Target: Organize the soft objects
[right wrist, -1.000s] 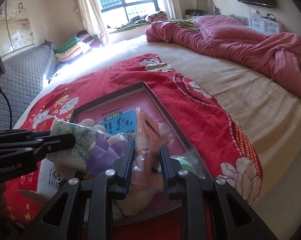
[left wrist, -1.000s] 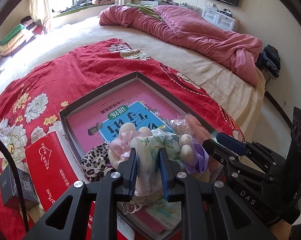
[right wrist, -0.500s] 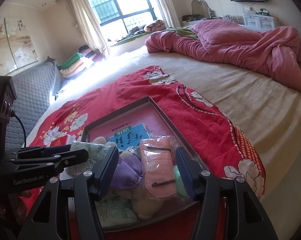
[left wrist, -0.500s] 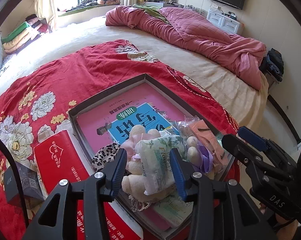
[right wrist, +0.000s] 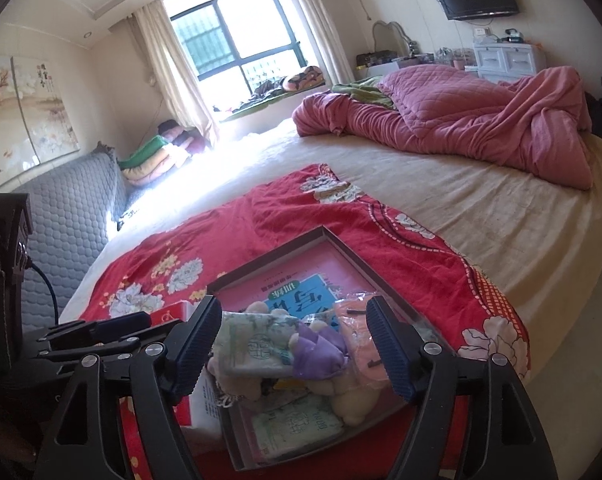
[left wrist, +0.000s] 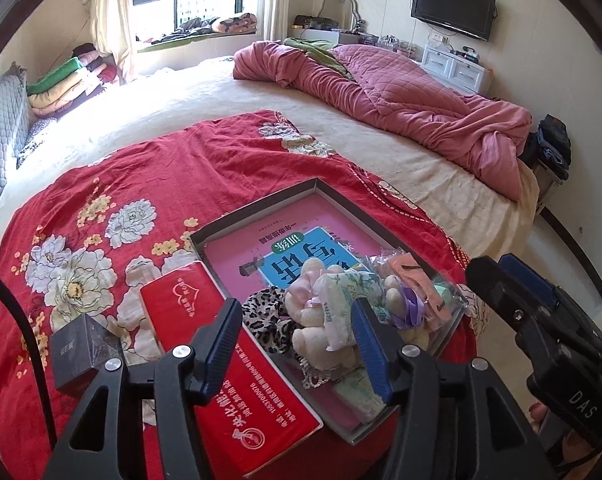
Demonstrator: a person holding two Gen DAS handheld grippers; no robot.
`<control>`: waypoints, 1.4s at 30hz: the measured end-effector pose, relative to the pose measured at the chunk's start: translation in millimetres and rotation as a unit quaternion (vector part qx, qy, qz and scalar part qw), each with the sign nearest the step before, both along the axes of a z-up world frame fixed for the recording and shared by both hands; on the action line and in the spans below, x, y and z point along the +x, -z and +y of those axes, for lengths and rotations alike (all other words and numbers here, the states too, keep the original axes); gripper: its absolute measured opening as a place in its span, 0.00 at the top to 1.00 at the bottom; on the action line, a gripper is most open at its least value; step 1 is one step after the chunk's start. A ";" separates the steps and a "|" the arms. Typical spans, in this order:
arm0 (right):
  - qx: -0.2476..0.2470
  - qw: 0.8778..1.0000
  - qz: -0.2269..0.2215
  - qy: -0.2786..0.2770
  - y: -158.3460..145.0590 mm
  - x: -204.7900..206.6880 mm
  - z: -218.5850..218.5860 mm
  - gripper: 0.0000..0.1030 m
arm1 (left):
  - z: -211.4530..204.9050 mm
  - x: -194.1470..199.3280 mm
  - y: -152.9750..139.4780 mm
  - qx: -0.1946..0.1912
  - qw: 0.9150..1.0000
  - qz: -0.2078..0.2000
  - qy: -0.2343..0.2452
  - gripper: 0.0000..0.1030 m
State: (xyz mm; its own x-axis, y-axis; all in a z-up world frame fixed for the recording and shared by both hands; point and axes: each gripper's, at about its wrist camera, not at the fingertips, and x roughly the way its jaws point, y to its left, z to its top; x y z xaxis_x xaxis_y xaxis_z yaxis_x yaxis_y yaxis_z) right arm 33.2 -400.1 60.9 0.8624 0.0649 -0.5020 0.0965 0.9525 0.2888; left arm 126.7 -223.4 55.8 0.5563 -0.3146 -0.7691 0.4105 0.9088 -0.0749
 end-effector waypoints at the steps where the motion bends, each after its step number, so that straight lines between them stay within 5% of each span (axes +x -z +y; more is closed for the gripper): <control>1: -0.003 1.000 -0.004 0.002 -4.9 -2.3 4.0 0.26 | 4.1 -2.8 -3.2 -0.001 1.000 -0.004 -0.002 0.42; 11: -0.021 0.999 -0.042 0.001 -50.0 -25.2 56.8 0.25 | 46.7 -26.3 -30.1 -0.003 0.999 -0.038 -0.025 0.30; 20: -0.045 0.997 -0.062 -0.003 -74.5 -44.2 87.9 0.23 | 77.2 -39.3 -38.7 -0.014 0.998 -0.045 -0.042 0.29; 27: -0.059 0.997 -0.052 0.024 -74.9 -53.5 84.2 0.23 | 84.7 -52.8 -41.5 -0.016 0.998 -0.047 -0.043 0.28; 35: -0.006 0.998 -0.062 0.012 -76.0 -70.1 99.1 0.23 | 106.2 -67.5 -49.0 -0.015 0.997 -0.055 -0.058 0.23; 42: -0.050 0.999 -0.014 0.014 -50.9 -77.8 114.0 0.23 | 117.2 -79.0 -37.9 -0.010 0.996 -0.049 -0.069 0.22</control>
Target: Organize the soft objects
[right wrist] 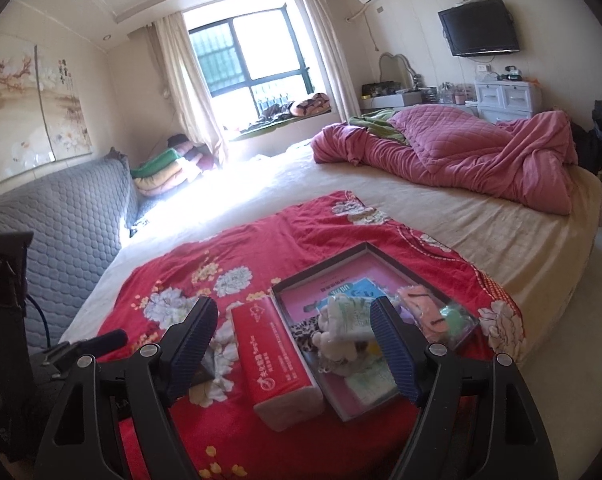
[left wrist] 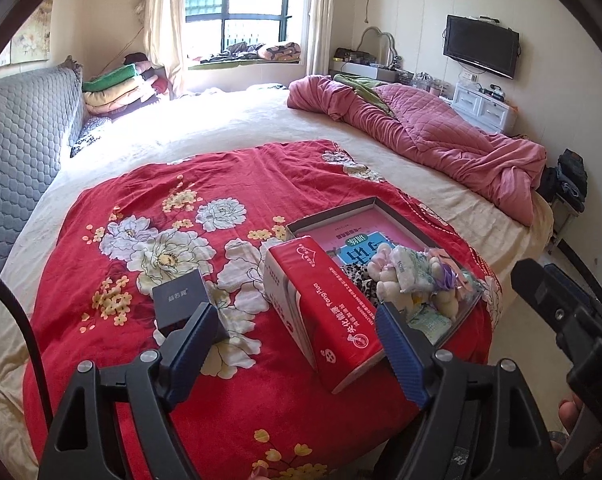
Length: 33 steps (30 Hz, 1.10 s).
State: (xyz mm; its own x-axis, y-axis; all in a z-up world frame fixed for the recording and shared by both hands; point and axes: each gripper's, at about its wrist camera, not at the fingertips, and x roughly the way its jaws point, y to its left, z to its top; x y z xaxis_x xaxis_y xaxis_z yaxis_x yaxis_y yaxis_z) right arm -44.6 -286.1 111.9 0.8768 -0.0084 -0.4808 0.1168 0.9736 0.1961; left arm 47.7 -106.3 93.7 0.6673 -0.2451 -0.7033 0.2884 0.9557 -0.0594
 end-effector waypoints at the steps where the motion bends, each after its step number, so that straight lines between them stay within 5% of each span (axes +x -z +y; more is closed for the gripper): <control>1: -0.009 1.000 0.008 0.003 4.2 -1.7 -0.5 0.23 | -0.8 -1.1 3.5 0.001 1.000 0.003 0.001 0.22; 12: -0.068 0.995 0.070 0.030 47.7 -16.9 -20.1 0.23 | -19.6 -14.6 39.9 -0.029 0.998 0.046 0.007 0.22; 33: -0.086 0.989 0.114 0.034 82.4 -16.8 -23.8 0.23 | -42.4 -22.4 71.9 0.008 0.998 0.060 0.018 0.22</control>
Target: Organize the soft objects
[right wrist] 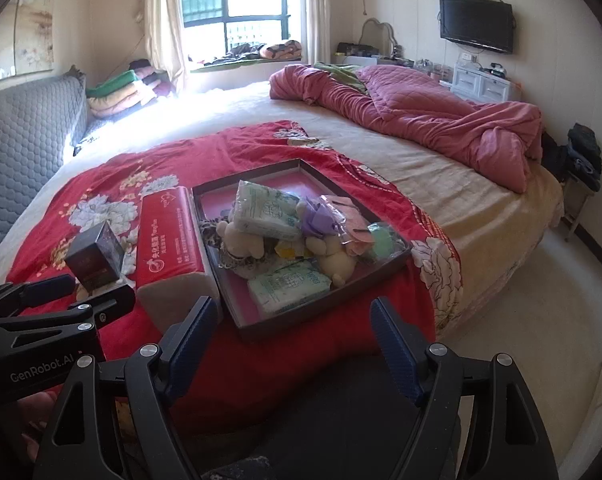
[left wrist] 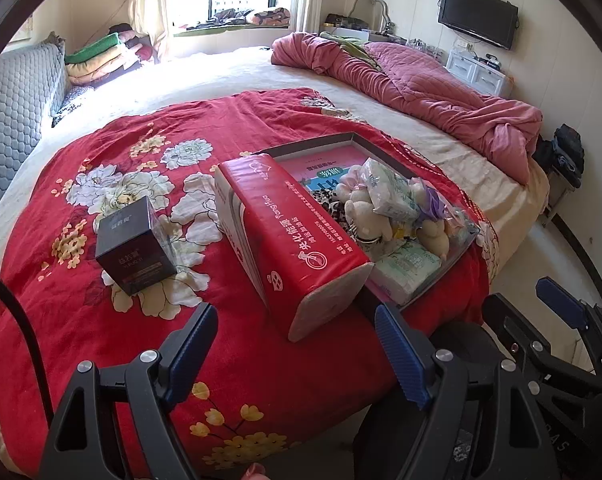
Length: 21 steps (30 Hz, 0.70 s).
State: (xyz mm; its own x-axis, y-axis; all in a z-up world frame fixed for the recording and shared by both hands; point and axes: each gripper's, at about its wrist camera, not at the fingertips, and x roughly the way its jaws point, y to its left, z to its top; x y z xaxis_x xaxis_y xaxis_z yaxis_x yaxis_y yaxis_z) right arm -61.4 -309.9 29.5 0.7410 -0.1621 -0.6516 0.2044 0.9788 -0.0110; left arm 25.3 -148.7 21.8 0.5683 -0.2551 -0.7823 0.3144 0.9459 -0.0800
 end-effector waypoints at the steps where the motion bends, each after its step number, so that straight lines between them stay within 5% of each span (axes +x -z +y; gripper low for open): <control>1: 0.000 1.000 0.001 -0.001 0.1 0.1 0.0 0.23 | -0.2 0.1 -0.1 0.000 1.000 0.000 0.000 0.22; 21: 0.010 1.000 0.018 0.004 7.2 3.5 -4.6 0.23 | 0.4 1.1 5.1 0.014 1.000 0.004 -0.006 0.22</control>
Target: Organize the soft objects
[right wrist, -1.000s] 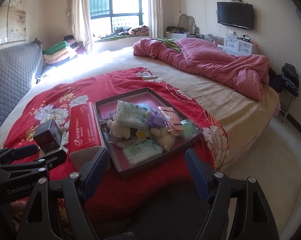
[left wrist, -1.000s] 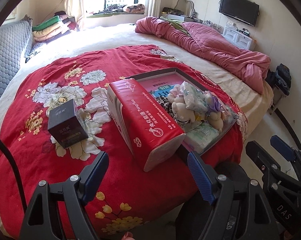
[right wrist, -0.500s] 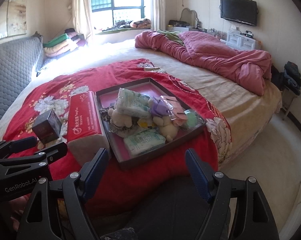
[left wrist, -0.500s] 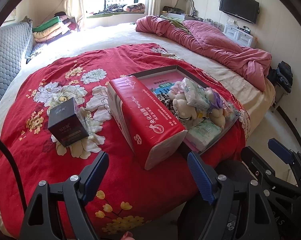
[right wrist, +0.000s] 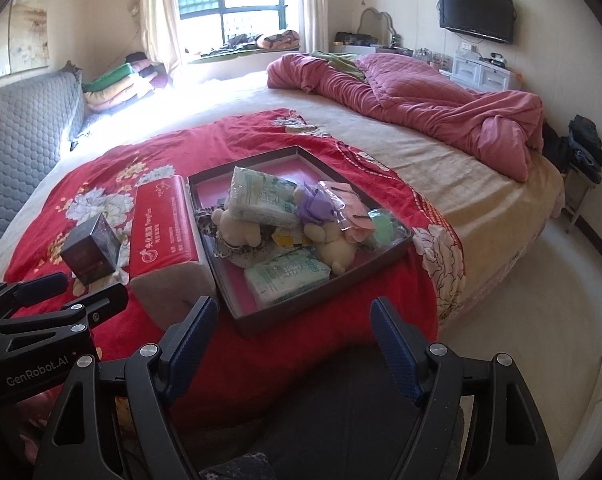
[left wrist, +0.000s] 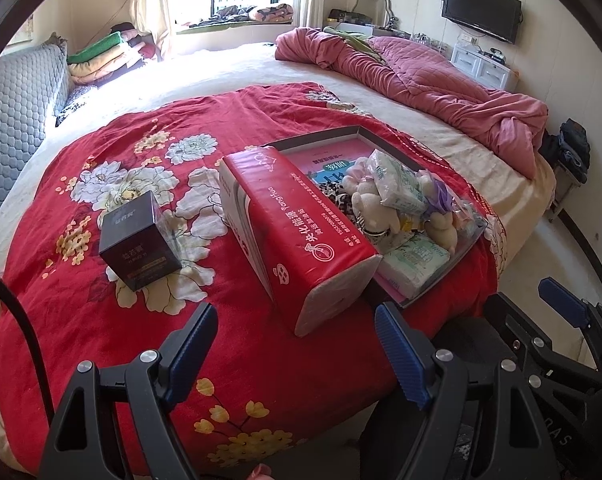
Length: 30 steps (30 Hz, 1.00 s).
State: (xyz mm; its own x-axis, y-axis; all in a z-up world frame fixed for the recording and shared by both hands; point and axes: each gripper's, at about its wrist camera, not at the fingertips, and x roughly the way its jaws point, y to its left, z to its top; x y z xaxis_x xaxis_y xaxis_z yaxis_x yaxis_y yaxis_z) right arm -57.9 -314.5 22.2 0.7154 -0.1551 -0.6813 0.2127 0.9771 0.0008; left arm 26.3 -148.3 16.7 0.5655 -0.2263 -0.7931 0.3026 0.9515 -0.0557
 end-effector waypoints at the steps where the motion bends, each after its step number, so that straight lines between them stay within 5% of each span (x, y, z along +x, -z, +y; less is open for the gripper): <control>1: 0.000 1.000 0.000 0.000 -0.1 0.0 0.0 0.23 | -0.6 -0.3 0.0 0.002 1.000 -0.001 0.000 0.22; 25: 0.002 1.000 0.005 0.000 2.3 1.6 -0.2 0.22 | -4.9 0.5 12.2 0.038 0.999 -0.004 -0.005 0.22; 30: 0.003 1.000 0.004 -0.002 3.0 3.2 -0.2 0.23 | -1.3 1.9 15.2 0.014 1.000 -0.003 0.006 0.22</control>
